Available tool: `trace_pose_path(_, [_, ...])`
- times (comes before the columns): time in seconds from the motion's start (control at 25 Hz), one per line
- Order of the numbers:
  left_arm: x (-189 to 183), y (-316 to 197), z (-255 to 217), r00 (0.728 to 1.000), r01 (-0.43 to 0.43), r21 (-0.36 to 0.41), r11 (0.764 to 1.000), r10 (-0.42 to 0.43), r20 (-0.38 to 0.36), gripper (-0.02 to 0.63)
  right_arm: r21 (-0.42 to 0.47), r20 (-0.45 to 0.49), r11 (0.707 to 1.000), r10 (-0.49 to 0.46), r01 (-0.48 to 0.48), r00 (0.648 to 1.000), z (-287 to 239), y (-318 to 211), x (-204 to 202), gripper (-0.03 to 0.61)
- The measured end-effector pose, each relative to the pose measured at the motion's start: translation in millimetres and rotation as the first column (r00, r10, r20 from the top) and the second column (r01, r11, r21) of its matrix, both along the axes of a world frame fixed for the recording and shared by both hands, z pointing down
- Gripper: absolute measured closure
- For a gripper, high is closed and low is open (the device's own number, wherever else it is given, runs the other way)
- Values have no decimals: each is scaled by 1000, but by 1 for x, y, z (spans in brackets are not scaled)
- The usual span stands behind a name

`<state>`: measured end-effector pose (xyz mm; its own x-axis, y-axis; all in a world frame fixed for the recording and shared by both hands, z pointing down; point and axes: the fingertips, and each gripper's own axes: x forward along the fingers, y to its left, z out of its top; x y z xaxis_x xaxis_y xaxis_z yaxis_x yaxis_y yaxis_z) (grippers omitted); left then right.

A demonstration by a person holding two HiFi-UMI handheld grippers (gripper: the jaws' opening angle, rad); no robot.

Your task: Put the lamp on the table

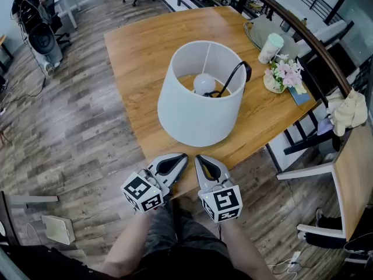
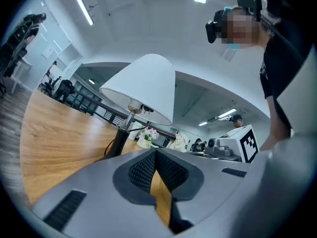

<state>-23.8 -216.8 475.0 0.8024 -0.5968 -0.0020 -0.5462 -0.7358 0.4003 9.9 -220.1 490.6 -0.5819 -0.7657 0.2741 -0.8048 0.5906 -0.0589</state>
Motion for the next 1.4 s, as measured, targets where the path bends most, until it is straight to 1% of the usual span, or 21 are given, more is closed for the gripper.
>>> trace_pose_path(0.16, [-7, 1, 2, 995, 69, 9, 998, -70, 71, 617, 19, 4, 1000, -2, 1, 1000, -8, 6, 3, 572])
trace_pose_path(0.28, [-11, 4, 1, 988, 107, 18, 994, -108, 107, 617, 33, 6, 999, -7, 6, 1000, -14, 12, 3, 572])
trace_pose_path(0.44, [-15, 9, -7, 980, 129, 47, 990, -135, 145, 617, 55, 10, 998, -13, 12, 1000, -24, 17, 2, 572])
trace_pose_path(0.64, [-16, 12, -15, 973, 150, 66, 986, -159, 165, 617, 75, 14, 997, -21, 20, 1000, -32, 21, 3, 572])
trace_pose_path(0.76, [-16, 15, -21, 972, 158, 74, 985, -168, 166, 617, 82, 19, 996, -25, 24, 1000, -38, 24, 4, 572])
trace_pose_path(1.0, [-22, 21, -43, 973, 192, 79, 978, -200, 113, 617, 118, 39, 992, -38, 33, 998, -56, 29, 4, 572])
trace_pose_path(1.4, [-20, 19, -64, 969, 207, 121, 971, -221, 114, 617, 164, 50, 986, -37, 28, 998, -79, 32, 11, 572])
